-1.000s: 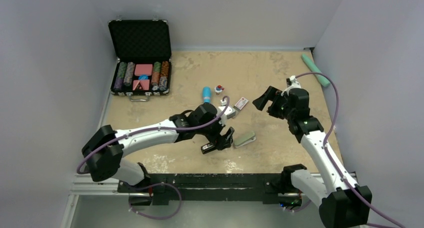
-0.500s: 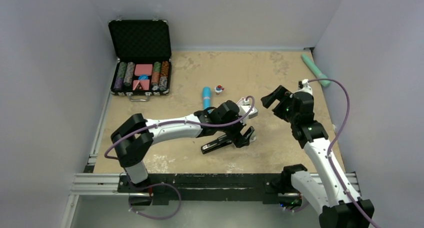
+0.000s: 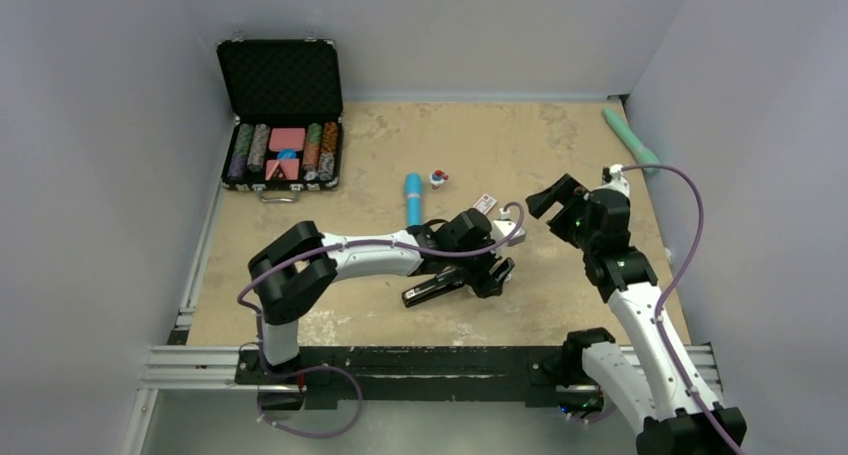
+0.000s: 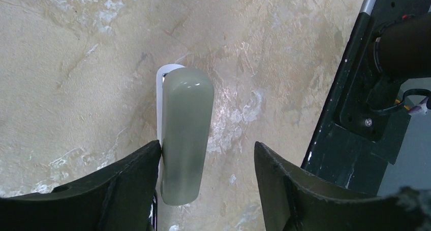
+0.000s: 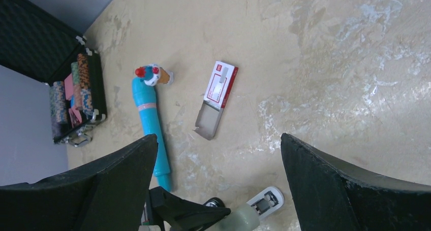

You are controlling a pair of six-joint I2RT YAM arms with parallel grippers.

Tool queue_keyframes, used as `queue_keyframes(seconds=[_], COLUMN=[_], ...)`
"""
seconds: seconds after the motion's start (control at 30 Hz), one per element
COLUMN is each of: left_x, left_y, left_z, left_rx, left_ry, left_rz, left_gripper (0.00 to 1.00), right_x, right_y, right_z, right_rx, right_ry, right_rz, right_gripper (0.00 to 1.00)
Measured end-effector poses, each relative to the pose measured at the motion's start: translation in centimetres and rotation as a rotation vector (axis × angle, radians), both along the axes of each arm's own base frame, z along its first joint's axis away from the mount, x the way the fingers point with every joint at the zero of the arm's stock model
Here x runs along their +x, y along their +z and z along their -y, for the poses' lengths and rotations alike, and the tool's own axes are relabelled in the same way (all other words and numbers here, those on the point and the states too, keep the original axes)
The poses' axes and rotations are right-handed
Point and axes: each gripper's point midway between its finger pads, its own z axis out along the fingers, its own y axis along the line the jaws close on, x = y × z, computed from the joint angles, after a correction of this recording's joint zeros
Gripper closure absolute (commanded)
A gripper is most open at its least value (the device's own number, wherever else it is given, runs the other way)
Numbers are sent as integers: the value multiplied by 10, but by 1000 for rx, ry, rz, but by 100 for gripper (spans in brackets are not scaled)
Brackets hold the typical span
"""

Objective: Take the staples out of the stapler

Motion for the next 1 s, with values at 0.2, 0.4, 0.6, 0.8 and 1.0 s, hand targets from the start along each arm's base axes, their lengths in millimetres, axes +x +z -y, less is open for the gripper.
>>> queue_keyframes(seconds=[0.2,0.4,0.6,0.8,1.0], left_x=[3,11,18,23,23], left_y=[-3,-8,-15,-14,-15], left_z=[3,4,2,5,4], left_rx=[2,16,40,40,47], left_ry=[3,22,47,49,50], left_rz=[7,33,66,84,87], left_gripper=[38,47,65,100,100], right_x=[-5,-5,-6,-6,-7], right_y=[-15,-14,-16,-16,-18], right_z=[-4,-9,-10,-10,-2], right_rx=[12,26,30,28,8], right_ry=[18,42,52,51,12], right_rz=[-36,-28,-32,-32,-41], right_gripper=[6,6,6,6,4])
